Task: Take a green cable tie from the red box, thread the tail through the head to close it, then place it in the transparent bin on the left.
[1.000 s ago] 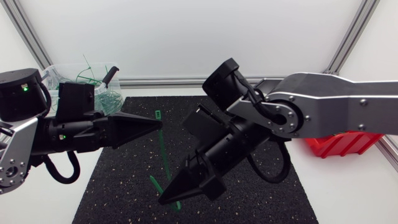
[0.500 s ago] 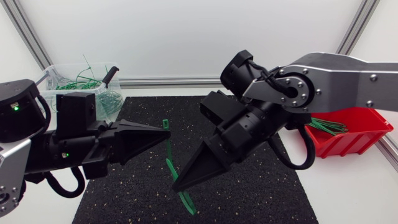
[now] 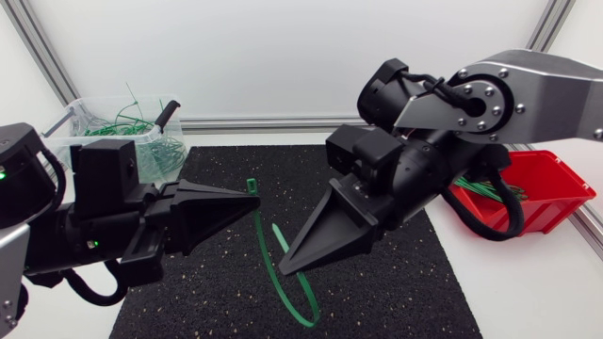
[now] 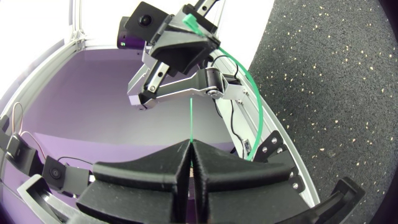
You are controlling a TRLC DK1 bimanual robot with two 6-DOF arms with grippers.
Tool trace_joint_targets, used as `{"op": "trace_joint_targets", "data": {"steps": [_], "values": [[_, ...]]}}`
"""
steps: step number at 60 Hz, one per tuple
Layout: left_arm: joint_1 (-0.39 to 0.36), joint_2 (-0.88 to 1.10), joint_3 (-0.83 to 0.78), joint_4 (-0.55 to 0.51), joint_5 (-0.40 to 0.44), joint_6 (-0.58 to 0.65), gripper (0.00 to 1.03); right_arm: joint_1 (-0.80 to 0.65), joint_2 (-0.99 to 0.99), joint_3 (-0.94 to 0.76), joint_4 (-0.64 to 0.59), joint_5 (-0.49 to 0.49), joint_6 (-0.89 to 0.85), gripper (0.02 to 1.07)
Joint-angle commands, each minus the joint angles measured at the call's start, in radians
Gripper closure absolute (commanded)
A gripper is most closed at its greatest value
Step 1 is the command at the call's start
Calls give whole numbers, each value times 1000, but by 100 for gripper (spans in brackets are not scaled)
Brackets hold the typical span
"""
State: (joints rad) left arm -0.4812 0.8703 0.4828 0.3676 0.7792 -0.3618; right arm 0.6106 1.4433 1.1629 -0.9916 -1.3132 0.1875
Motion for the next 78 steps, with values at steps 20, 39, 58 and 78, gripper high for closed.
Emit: {"op": "trace_joint_targets", "data": {"steps": [20,39,58,78], "values": [[-73,-54,5,5,-121,17,100,12,8,155,-53,-9,190,102],[-111,-77,33,10,-216,38,100,8,57,196,-148,-11,217,101],[-218,-85,28,19,-370,127,100,-6,74,225,-183,-34,227,101],[-266,-74,20,37,-432,165,100,-12,95,235,-191,-44,224,101]]}}
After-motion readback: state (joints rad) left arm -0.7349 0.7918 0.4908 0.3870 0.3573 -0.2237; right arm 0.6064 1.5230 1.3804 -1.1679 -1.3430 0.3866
